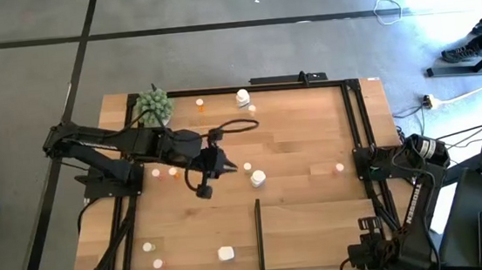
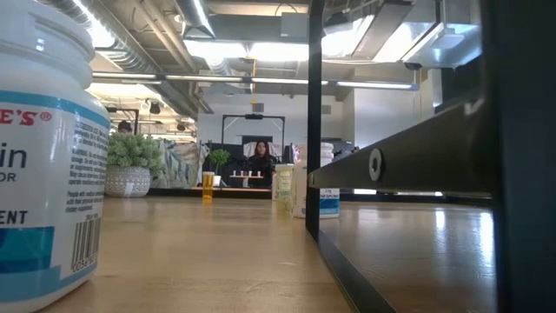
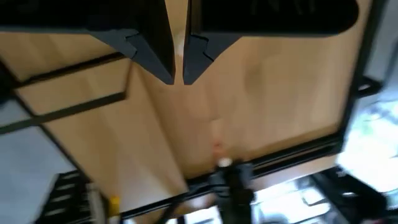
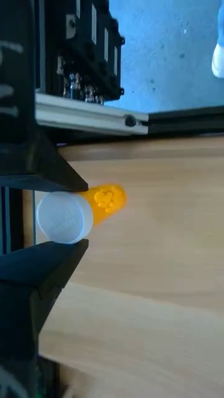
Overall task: Pick and place medicine bottles onto shelf by color
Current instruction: Put the top right orange pill bottle on the shelf
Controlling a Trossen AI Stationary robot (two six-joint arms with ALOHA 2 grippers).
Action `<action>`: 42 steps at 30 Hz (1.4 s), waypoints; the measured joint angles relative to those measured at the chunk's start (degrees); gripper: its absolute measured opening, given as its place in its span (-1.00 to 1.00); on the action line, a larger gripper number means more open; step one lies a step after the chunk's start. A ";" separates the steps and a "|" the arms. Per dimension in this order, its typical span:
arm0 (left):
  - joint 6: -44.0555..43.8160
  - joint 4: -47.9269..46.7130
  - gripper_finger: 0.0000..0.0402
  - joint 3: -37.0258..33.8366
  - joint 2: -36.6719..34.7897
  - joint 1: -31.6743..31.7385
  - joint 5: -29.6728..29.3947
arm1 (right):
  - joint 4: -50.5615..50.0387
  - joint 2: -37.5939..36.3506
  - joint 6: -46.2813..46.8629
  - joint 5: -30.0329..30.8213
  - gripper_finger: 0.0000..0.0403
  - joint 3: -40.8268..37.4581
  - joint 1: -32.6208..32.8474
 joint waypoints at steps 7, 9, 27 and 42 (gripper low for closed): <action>-1.03 0.06 -0.86 0.00 0.00 -0.16 0.87 | 0.35 0.00 -0.17 0.07 -0.40 -0.02 0.00; -1.01 0.06 -0.86 0.00 0.00 -0.16 0.87 | 0.35 0.02 -0.17 0.29 -0.40 -0.02 0.00; -0.96 0.10 -0.86 0.00 0.00 -0.16 0.87 | -0.65 2.69 -1.70 -2.45 -0.39 -0.07 0.02; -0.62 0.10 -0.86 0.00 0.00 -0.16 0.85 | -1.86 2.69 -3.21 -1.95 -0.31 -0.07 0.02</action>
